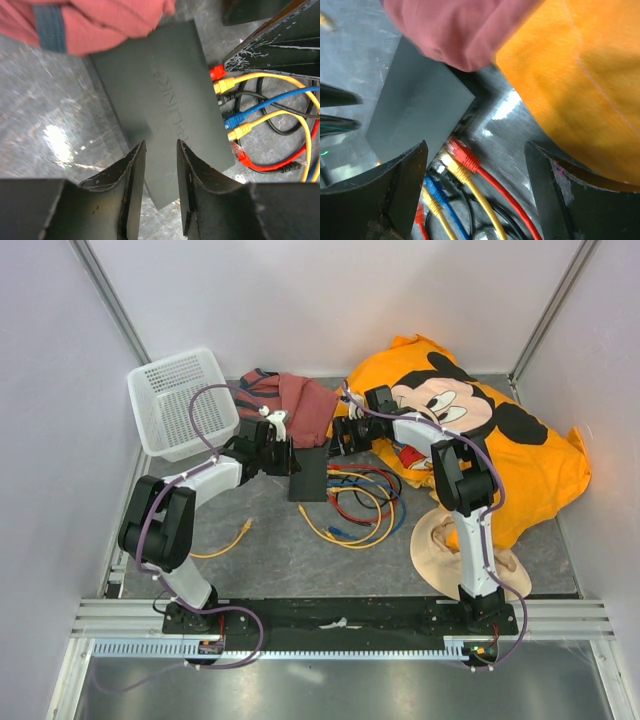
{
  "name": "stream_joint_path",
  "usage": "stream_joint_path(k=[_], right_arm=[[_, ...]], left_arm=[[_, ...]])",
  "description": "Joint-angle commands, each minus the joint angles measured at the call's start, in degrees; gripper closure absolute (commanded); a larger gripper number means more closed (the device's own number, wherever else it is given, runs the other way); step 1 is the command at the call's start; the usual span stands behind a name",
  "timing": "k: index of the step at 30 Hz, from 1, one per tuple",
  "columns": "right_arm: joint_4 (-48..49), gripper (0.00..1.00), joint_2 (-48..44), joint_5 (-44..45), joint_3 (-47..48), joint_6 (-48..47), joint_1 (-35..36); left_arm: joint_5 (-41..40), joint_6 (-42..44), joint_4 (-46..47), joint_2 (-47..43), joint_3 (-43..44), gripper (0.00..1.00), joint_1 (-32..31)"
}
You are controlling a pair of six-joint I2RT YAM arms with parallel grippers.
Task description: Pull the plug from the switch port
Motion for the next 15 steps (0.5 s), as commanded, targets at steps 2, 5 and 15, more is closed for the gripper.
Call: stream_joint_path(k=[2,5,15], right_arm=[[1.57,0.13,0.81,-7.07,0.84,1.67,0.92],[2.97,0.14,-1.38,-7.07,-3.90,2.46,3.28],[-2.12,0.17,-4.81,-7.25,-1.63,-5.79,10.06]], left_arm=[[1.01,-4.30,1.38,-1.04,0.51,0.57,0.17],[-1.02,-5.00,0.24,-2.44,-0.28,0.54,0.52],[-1.64,-2.02,-5.04,-4.47,3.32,0.53,3.68]])
